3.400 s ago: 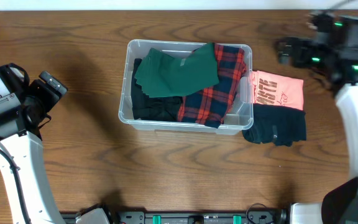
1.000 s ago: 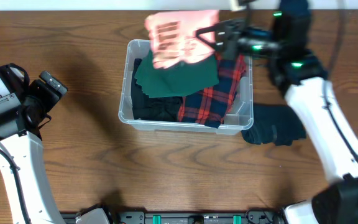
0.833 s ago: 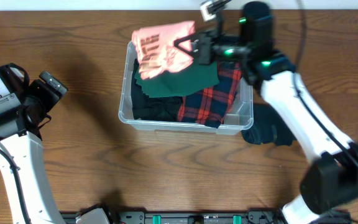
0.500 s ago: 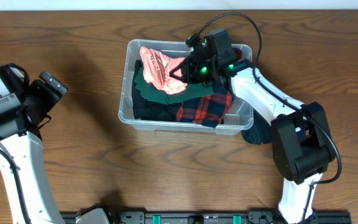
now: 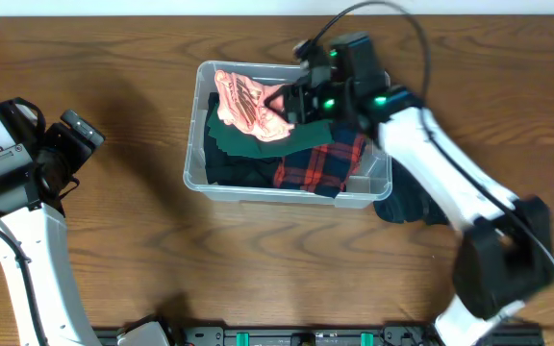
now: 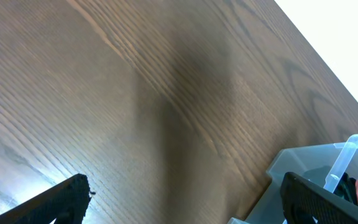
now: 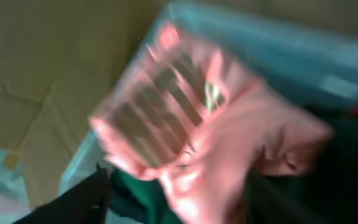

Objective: Pack container
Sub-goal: 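Release the pink shirt in the container and withdraw the right gripper, then grasp the dark green garment on the right with the right gripper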

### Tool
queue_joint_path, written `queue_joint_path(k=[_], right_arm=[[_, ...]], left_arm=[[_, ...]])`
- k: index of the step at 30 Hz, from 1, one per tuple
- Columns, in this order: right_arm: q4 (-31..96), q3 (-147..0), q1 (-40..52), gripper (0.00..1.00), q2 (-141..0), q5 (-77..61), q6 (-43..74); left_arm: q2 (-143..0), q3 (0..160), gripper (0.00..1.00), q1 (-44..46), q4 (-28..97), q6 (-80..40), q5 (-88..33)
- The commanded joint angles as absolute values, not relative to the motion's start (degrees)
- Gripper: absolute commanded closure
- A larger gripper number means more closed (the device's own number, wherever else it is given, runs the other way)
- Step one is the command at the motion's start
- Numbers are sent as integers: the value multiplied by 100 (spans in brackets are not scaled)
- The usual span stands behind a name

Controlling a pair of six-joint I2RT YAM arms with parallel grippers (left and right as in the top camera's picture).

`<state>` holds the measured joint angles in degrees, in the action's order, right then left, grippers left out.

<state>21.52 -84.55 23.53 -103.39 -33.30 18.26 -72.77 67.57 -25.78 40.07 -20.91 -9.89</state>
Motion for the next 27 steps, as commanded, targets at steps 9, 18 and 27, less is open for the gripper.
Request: queue_joint_path(k=[9,18,27], right_arm=[[3879,-8468,-475,22,-8801,-3081,1391],[5966,-8462,-2357,14,-9762,-2716,491],[6855,-8440,-2469,22,-11281,-2512,-392]], left_arm=[[-7299,6781,2,-2602,4007,-2016,-937],[-7299,6781,2,-2602,4007,-2016,-937],[-7299,6781,2,-2602,4007,-2016,-937]])
